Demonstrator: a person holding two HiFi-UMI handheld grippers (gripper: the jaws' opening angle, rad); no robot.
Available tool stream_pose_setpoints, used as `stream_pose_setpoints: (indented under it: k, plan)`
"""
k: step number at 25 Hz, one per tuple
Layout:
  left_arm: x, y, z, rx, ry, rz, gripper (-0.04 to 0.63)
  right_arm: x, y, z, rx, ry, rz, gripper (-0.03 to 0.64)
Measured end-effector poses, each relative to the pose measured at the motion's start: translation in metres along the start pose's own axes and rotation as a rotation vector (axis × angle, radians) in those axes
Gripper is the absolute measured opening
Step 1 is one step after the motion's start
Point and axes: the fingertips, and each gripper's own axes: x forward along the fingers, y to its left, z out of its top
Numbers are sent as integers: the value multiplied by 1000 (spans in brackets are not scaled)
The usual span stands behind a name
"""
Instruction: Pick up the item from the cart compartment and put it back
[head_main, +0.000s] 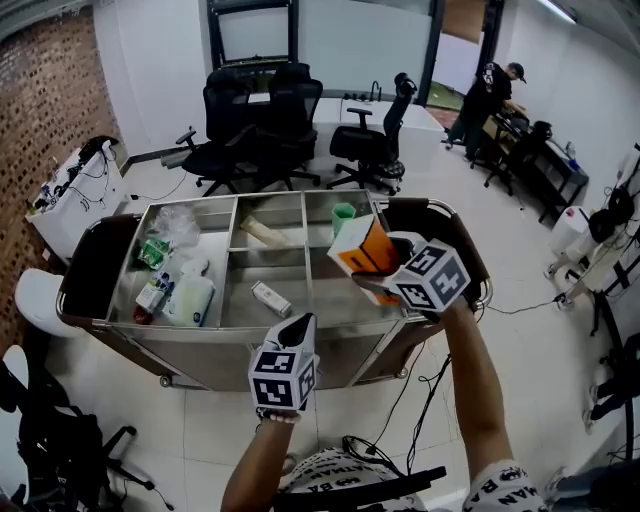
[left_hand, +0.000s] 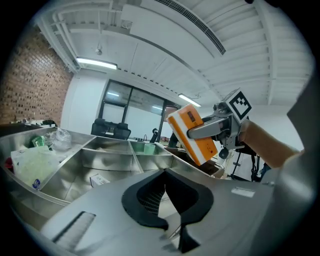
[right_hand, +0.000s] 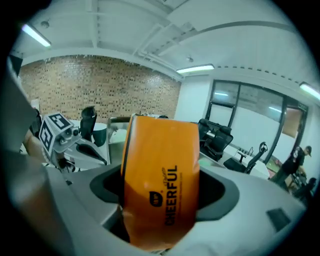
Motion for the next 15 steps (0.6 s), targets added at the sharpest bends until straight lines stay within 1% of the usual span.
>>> stream_pose_setpoints:
  k: [4,9,12,15]
  plan:
    - [-3,-3,-17,10,10,-2,2,-25,10,-2,62,-84,-29,411]
    - [-12,-10,-34,20,8,-5,2,-56,35,-9,136,-203,-79,408]
    - [-20,-13,-42,35,7,0,2,-68,52,-20,181,-248,-107,408]
    - [-32,-14,-48,32,-2,4,2,-75,71,-35,231,-288,-146,407]
